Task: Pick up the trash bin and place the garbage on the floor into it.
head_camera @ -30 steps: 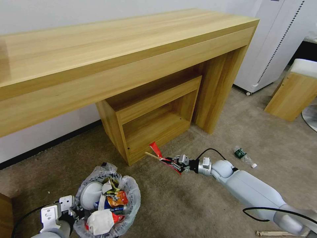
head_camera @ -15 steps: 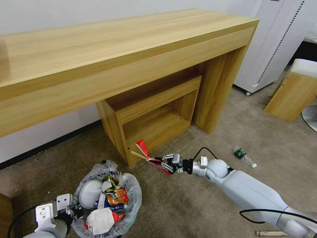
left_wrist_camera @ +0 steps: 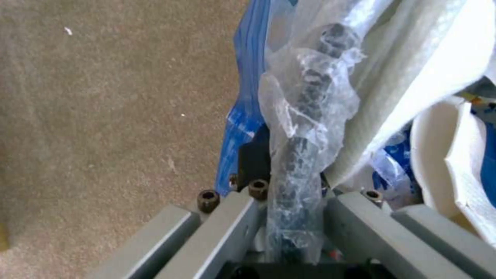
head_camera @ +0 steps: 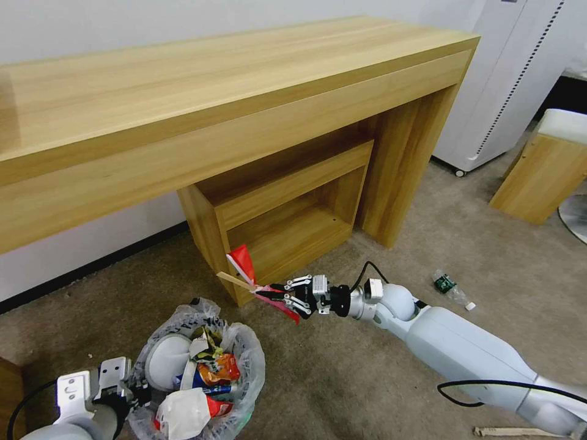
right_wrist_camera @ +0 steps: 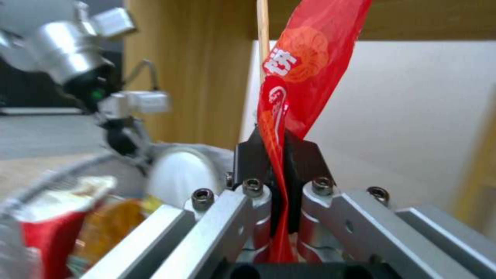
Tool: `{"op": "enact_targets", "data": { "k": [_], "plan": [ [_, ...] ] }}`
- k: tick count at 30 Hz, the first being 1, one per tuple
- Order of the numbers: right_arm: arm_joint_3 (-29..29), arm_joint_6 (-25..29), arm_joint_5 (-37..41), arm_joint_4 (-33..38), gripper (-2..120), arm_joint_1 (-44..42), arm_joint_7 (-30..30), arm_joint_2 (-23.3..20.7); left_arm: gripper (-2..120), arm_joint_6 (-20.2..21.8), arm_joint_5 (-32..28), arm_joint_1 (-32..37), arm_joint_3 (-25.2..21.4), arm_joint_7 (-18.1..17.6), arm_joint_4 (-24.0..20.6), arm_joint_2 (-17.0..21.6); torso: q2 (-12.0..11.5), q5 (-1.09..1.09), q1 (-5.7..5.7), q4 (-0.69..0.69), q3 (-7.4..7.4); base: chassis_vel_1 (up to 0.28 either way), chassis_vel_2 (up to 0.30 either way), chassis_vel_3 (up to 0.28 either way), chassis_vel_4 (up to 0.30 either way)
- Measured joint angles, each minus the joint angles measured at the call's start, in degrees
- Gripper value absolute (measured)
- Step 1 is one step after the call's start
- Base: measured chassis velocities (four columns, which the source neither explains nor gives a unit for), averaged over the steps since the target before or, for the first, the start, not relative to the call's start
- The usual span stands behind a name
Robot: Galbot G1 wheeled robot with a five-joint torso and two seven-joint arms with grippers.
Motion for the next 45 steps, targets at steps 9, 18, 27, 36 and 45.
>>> {"op": "enact_targets", "data": {
  "k": [9,18,27,36,45],
  "plan": [
    [-10.64,-2.31,4.22,-2.15,2,7.65,0.53,6.23,0,0.02,-0.78,-0.99,0.51,-0.08,0.47,0.45,0.0,0.0,0.0,0.01,0.0,0.0,0.0,0.0,0.0],
    [-16.76,-3.05,4.99,-2.92,2,11.79,2.22,13.34,0,-0.01,-0.63,-1.1,0.53,-0.1,0.7,-0.06,0.0,-0.01,0.0,0.02,0.0,0.0,0.0,0.0,0.0],
    [-22.02,-2.73,3.51,-5.57,2,10.69,3.54,17.06,0,-0.08,-0.48,-1.41,0.92,-0.33,0.86,-0.56,0.0,0.0,0.0,0.0,0.0,0.0,0.0,0.0,0.0],
    [-26.19,-0.69,0.59,-11.73,2,10.75,5.45,19.62,0,-0.15,-0.39,-1.22,0.84,-0.65,0.28,-0.49,0.0,0.0,0.0,0.0,0.0,0.0,0.0,0.0,0.0],
    [-26.52,-0.51,0.53,-11.14,2,12.18,6.4,18.37,0,-0.24,-0.89,-0.94,0.37,-0.78,-0.19,0.44,0.0,0.01,0.0,0.0,0.0,0.0,0.0,0.0,0.0]
  ]
}}
